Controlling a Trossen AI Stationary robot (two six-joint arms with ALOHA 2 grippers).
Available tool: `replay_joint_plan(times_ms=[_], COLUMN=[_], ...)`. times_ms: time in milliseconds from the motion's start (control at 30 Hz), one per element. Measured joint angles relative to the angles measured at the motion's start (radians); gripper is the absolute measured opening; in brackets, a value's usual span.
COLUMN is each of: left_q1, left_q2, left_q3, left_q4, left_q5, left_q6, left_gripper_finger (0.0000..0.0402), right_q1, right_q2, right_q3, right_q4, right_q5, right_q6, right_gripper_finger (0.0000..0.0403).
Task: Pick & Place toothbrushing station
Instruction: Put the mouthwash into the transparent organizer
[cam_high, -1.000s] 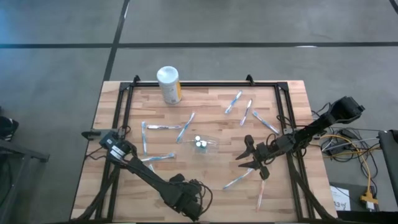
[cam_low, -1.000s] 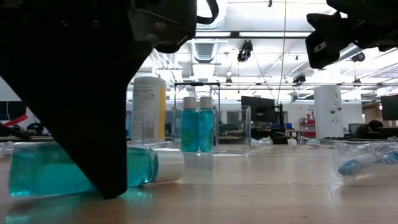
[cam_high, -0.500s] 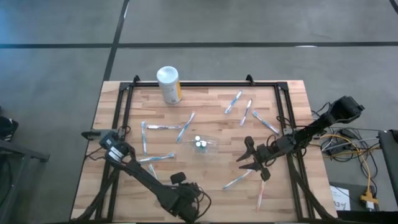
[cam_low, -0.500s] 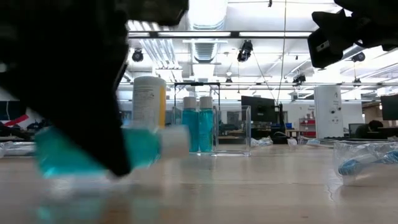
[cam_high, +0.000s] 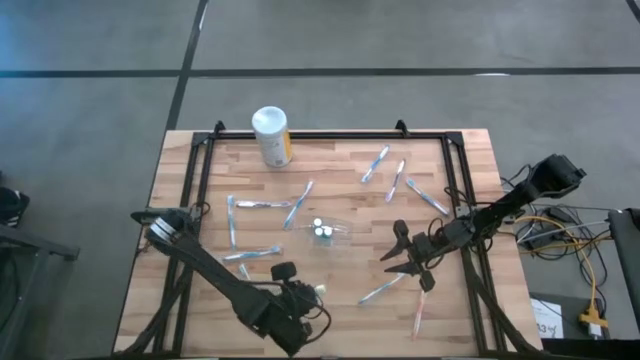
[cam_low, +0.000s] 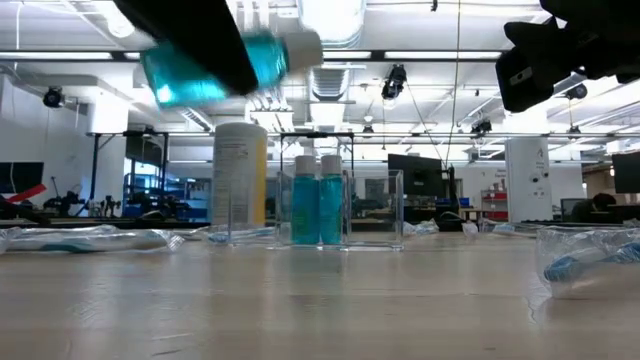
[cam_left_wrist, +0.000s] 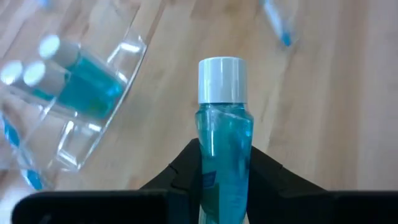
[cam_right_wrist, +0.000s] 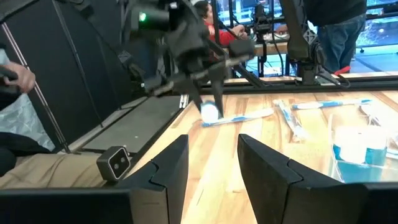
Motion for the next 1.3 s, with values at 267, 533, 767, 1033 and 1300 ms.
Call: replay_joint_plan(times_ms=[267, 533, 767, 1033, 1300], left_q1=[-0.008, -0.019, -0.012, 0.032, 0.072], left_q2=[-0.262, -0.440, -0.543, -0.644, -0.682], left_q3=[-0.284, -0.669, -0.816, -0.864, -0.879], left_q4=[0.419, 0.939, 1.036, 1.082, 1.071], left_q5=[-0.004, 0.012, 0.062, 0.062, 0.086], left_q6=[0.257, 0.375, 0.437, 0.575, 0.596], left_gripper_finger=[0.0083, 0.0083, 0.0083, 0.0083, 0.0083], right_q1=[0.000, 0.000, -0.001, 0.000, -0.001], right_q2=[0.000, 0.000, -0.004, -0.004, 0.035], right_q3=[0.000, 0.000, 0.004, 0.017, 0.122], right_q4=[-0.012, -0.019, -0.017, -0.010, -0.021], right_q5=[-0.002, -0.001, -0.001, 0.066, 0.126], right_q6=[0.000, 0.000, -0.040, -0.133, -0.272], right_gripper_finger=[0.0132, 0.0132, 0.0132, 0.0132, 0.0132])
